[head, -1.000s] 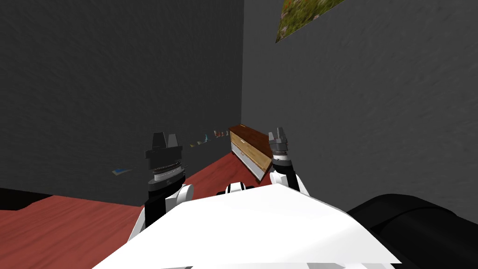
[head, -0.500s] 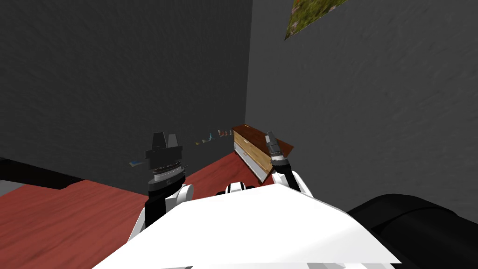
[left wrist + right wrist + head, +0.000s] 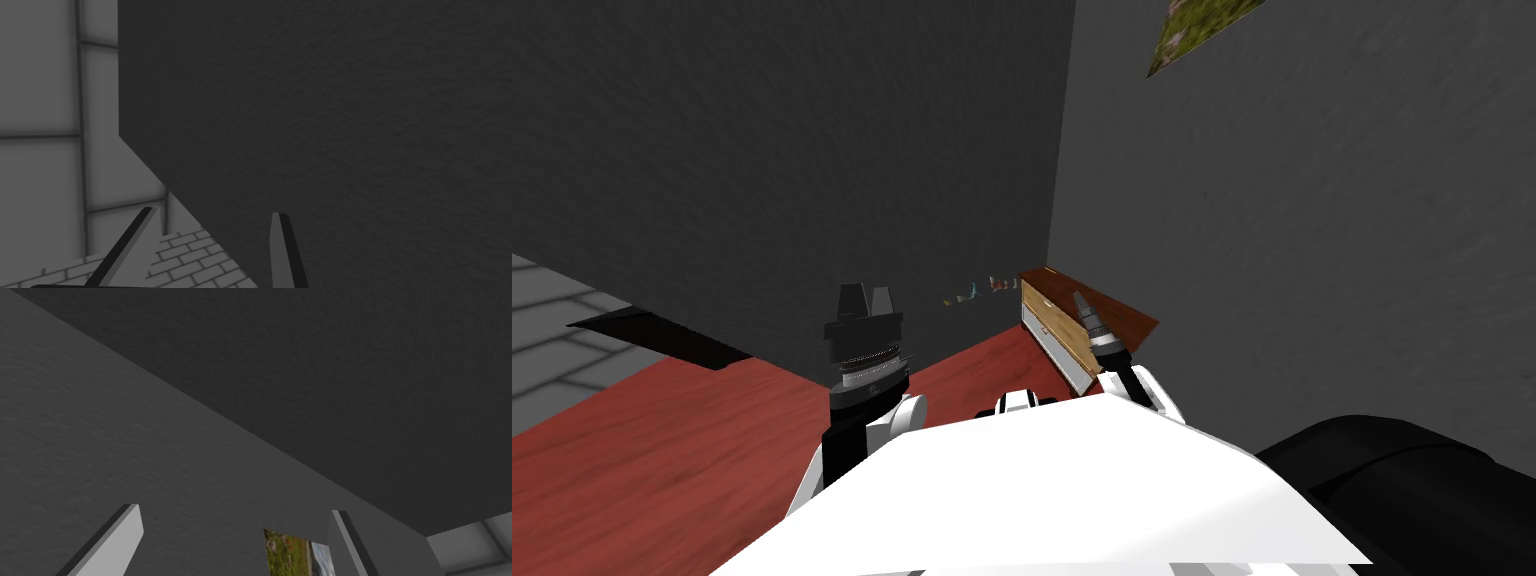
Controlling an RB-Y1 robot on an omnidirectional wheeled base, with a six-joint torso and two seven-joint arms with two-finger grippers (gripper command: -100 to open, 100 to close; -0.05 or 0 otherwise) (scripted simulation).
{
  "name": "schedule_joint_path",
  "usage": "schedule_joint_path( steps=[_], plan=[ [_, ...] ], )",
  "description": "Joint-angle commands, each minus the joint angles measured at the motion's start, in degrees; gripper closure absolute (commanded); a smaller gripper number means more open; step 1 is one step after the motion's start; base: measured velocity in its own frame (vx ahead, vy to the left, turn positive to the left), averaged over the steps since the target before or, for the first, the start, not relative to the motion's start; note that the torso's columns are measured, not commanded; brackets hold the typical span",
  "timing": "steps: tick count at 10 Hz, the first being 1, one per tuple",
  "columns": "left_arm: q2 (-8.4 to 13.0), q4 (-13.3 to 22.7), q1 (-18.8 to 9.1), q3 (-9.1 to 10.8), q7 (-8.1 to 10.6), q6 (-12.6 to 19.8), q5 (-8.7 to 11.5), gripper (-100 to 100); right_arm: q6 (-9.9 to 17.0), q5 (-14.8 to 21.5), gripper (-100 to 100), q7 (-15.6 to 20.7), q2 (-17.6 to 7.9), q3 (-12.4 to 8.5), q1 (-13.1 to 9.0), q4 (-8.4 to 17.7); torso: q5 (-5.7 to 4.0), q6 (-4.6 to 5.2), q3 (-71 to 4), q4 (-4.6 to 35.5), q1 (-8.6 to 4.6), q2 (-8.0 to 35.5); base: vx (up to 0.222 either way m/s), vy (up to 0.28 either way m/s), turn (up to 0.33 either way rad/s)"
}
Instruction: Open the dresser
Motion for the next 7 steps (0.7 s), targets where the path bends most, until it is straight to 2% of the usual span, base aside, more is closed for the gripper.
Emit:
schedule_joint_path(
  steps=[1,3,4,5,6,7],
  plan=[
    [0.0,0.0,0.0,0.0,0.0,0.0,0.0,0,1.4,2.4,-100,3.5,-1.2,-0.3,-0.5,2.6,0.0,0.02,0.0,0.0,-0.01,0.0,0.0,0.003,0.052],
    [0.0,0.0,0.0,0.0,0.0,0.0,0.0,0,3.5,5.8,-100,7.2,-2.9,-0.6,-1.0,5.8,-0.01,0.0,0.0,0.0,-0.02,0.0,-0.001,0.006,0.22],
    [0.0,0.0,0.0,0.0,0.0,0.0,0.0,0,3.5,5.8,-100,8.3,-2.9,-0.6,-1.0,5.8,0.0,0.0,0.0,0.0,-0.01,0.0,0.0,0.001,0.075],
    [0.0,0.0,0.0,0.01,0.0,0.0,0.0,0,4.7,7.6,-100,10.1,-3.7,-0.7,-1.3,7.4,-0.01,0.05,0.0,0.0,-0.02,0.0,0.0,0.005,0.131],
    [0.0,0.0,0.0,0.0,0.0,0.0,0.0,0,4.7,7.6,-100,10.8,-3.7,-0.7,-1.3,7.4,-0.01,0.01,0.0,0.0,-0.01,0.0,0.0,0.003,0.103],
    [0.0,0.0,0.0,0.01,0.0,0.0,0.0,0,5.9,9.5,-100,13.2,-4.5,-0.9,-1.6,9.2,0.0,0.03,0.0,0.0,-0.01,0.0,-0.001,0.005,0.171]
  ],
)
